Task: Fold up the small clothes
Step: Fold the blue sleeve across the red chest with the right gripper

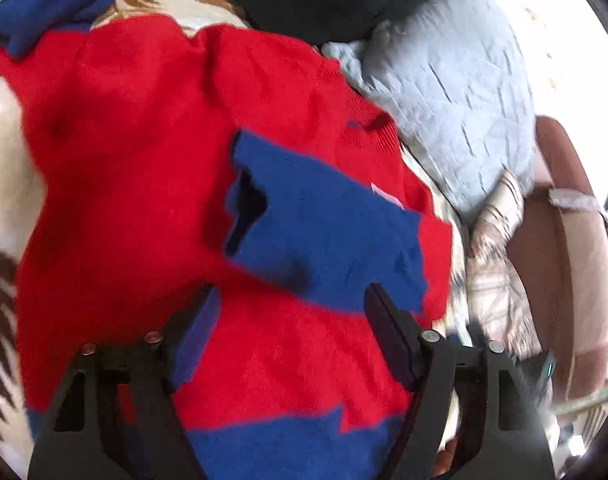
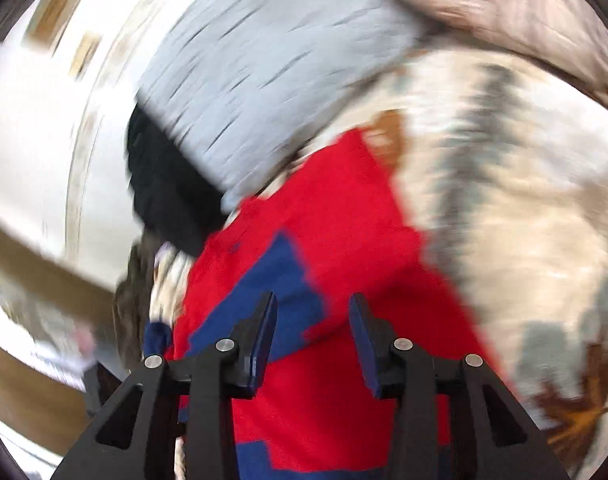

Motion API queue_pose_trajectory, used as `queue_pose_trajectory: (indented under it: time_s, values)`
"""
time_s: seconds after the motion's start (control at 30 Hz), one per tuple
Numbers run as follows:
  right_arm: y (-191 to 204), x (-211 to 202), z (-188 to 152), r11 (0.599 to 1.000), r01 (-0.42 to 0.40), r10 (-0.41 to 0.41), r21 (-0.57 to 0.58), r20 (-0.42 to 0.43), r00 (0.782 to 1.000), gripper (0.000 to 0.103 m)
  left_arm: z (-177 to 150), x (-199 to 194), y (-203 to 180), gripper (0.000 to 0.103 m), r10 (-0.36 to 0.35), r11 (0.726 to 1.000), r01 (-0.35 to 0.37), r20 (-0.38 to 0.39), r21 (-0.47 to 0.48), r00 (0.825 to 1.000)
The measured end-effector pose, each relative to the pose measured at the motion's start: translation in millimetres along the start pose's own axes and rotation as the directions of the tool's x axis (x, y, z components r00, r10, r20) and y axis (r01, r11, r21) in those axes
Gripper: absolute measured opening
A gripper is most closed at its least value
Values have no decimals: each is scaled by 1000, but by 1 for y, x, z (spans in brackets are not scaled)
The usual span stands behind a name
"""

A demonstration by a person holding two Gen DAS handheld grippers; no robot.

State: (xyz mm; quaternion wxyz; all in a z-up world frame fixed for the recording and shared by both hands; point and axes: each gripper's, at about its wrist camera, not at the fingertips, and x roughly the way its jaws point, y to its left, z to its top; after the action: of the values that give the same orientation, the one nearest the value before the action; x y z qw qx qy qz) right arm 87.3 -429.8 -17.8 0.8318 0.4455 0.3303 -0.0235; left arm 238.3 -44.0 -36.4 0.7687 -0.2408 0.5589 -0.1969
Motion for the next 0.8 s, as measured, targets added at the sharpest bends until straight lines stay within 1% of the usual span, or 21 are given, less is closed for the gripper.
queue_pose_trajectory:
  time_s: [0.03,0.07,0.1,0.13,0.17,0.2,0.27,0.3,0.37,0.43,0.47,0.5,0.53,0.57,0.6,0.63,0.67,0.7,0.73,0.77,0.8]
  values:
    - [-10,-3,2,999,-8,7,32,10,1000,40,4,3,-2,5,11,1000,-11,8,0,1000]
    - [-18,-6,4,998,-16,15,54,17,1000,40,8,6,-2,3,23,1000,-23,-4,4,1000]
    - [-27,-8,8,997,-26,24,77,26,999,40,13,4,-1,3,29,999,-29,8,-16,1000]
    - [-30,-8,9,996,-30,27,89,34,999,40,16,-3,2,3,29,999,-27,43,-37,999]
    - [-34,-7,11,994,-35,31,103,44,999,40,19,-11,3,3,26,999,-23,74,-41,997]
    - [-39,-6,14,991,-51,44,126,54,998,40,20,-23,4,3,32,999,-27,120,-45,992]
    - [-45,6,21,982,-84,77,169,46,996,40,22,-34,6,3,63,997,-56,163,-43,985]
    - [-45,15,21,977,-107,102,184,37,994,40,23,-36,7,3,71,997,-66,163,-36,984]
    - [-44,32,25,972,-120,120,204,8,993,40,24,-32,13,3,80,996,-75,129,-47,988]
    - [-39,57,29,968,-119,134,222,-55,989,40,24,-28,17,3,83,995,-77,105,-65,991]
    - [-35,69,30,971,-106,128,216,-93,987,32,24,-28,17,3,84,995,-77,103,-71,991]
    - [-33,72,30,977,-88,112,196,-114,987,17,24,-29,18,3,79,995,-72,104,-74,991]
    - [-25,70,31,987,-73,88,144,-101,991,16,23,-30,19,3,71,995,-64,106,-72,992]
    - [-15,60,33,994,-71,76,84,-49,996,15,22,-30,20,3,75,995,-68,108,-67,991]
    - [-10,47,32,996,-83,83,42,5,997,15,21,-28,20,3,83,995,-77,108,-59,991]
    - [-7,39,32,996,-83,82,17,40,996,13,19,-23,20,3,93,995,-89,100,-47,991]
    - [-7,34,30,998,-69,69,3,64,996,9,18,-16,21,3,120,992,-117,86,-40,989]
    - [-12,36,28,1000,-27,27,2,65,997,0,16,-6,21,3,164,986,-162,63,-34,984]
    - [-21,47,27,998,61,-61,3,26,998,0,13,5,23,4,196,981,-195,38,-22,980]
    - [-33,59,26,988,151,-151,15,-27,988,0,9,3,23,5,196,981,-196,63,-5,979]
    - [-43,59,25,992,119,-117,50,-41,992,0,7,-2,22,6,192,981,-193,68,9,979]
